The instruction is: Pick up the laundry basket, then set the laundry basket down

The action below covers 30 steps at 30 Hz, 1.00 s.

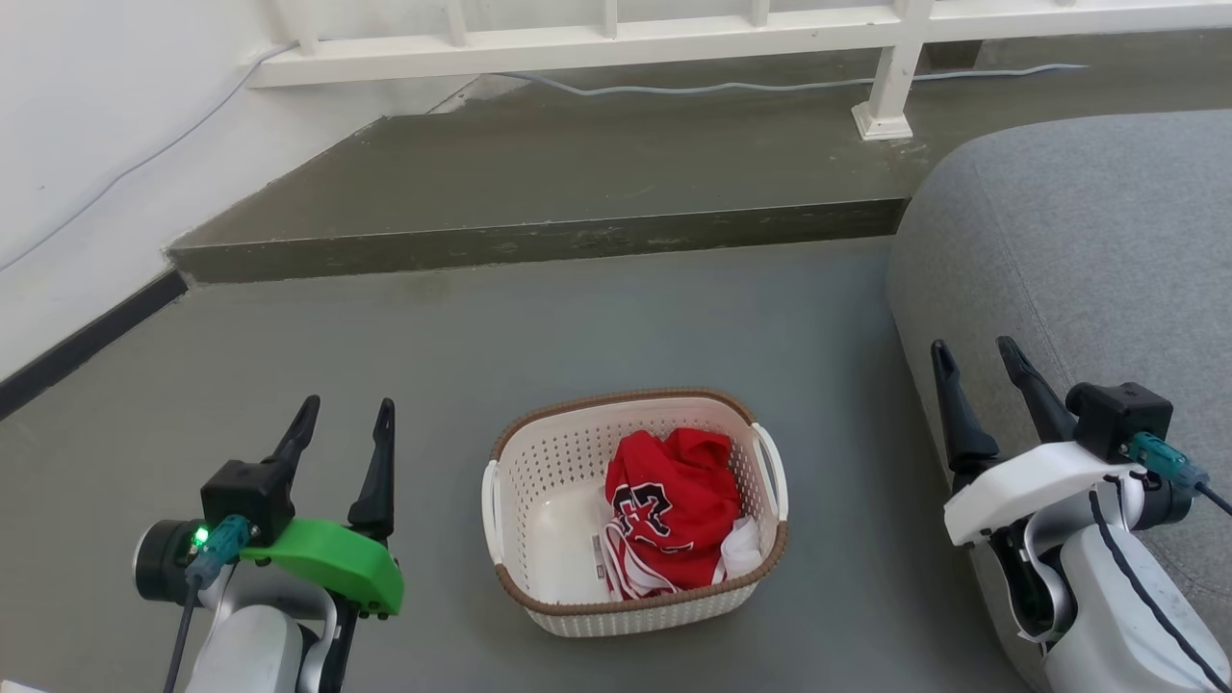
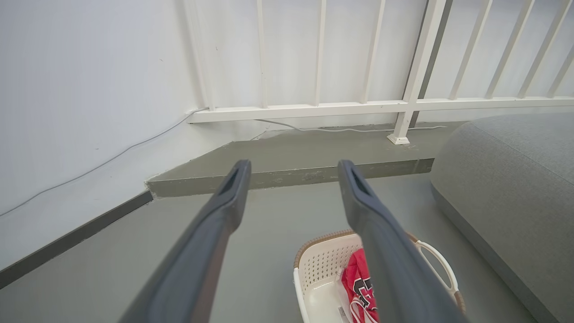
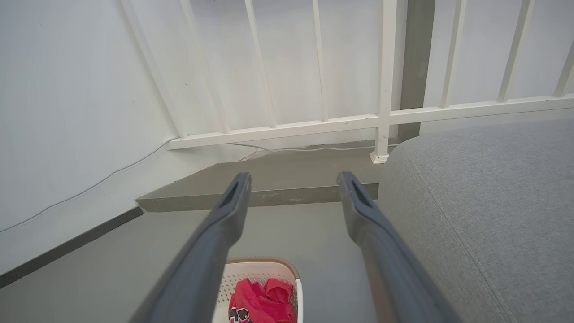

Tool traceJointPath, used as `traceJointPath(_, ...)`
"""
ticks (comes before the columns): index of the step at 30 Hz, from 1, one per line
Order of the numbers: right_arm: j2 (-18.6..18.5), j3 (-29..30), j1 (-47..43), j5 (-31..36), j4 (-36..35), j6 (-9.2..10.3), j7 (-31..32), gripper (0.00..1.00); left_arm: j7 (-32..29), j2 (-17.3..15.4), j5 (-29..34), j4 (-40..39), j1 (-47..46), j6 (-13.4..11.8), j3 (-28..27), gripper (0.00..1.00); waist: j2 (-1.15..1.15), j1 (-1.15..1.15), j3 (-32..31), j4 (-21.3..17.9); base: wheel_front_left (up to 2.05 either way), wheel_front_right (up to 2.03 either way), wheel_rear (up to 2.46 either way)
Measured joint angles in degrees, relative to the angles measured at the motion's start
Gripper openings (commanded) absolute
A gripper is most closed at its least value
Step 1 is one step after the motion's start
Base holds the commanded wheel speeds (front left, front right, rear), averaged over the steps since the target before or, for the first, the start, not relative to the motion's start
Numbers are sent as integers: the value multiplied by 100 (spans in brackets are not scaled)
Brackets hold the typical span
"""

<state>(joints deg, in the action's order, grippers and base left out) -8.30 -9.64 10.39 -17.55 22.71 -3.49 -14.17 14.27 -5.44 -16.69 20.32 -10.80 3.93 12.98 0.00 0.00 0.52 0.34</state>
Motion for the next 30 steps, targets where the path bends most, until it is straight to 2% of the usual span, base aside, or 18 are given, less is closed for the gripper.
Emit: traceJointPath(30, 104, 192, 3, 146, 110, -104, 0, 100, 1, 124, 34, 199, -41, -1, -168, 100, 0, 0, 52, -9, 0, 0, 0)
